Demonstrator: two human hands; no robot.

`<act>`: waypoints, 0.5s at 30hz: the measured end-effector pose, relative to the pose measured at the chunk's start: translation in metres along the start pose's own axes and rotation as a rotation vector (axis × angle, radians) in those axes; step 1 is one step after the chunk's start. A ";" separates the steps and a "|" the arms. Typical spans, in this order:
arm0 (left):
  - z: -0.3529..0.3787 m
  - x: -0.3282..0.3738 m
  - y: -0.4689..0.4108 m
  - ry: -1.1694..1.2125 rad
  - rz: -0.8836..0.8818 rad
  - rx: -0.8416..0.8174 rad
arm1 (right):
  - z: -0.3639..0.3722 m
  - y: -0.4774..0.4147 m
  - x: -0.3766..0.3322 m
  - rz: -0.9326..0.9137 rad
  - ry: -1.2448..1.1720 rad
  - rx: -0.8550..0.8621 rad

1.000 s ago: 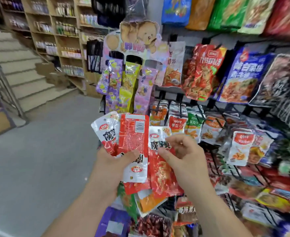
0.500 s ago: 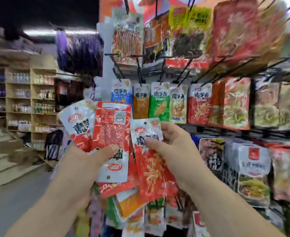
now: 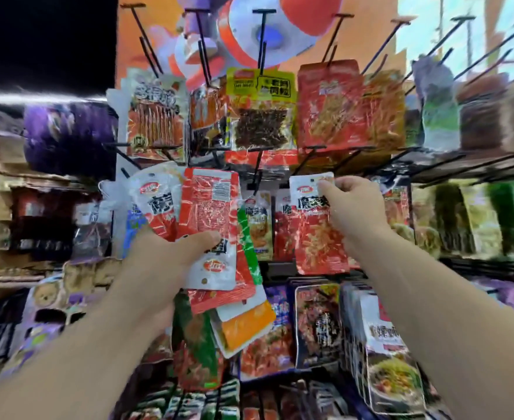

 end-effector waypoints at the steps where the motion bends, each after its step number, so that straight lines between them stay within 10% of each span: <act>1: 0.001 0.000 -0.005 -0.023 0.011 -0.003 | -0.005 -0.005 -0.003 -0.011 0.022 0.021; 15: 0.022 -0.024 -0.021 0.002 -0.063 -0.055 | -0.004 -0.033 0.000 0.032 0.175 0.025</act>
Point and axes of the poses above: each hand's wrist, its own y-axis away from the middle knuckle, its own z-axis out of the palm, x = y × z, the point moved 9 cm from there along -y, towards the middle knuckle, and after that the axes turned 12 degrees about -x, right-handed, at the moved point
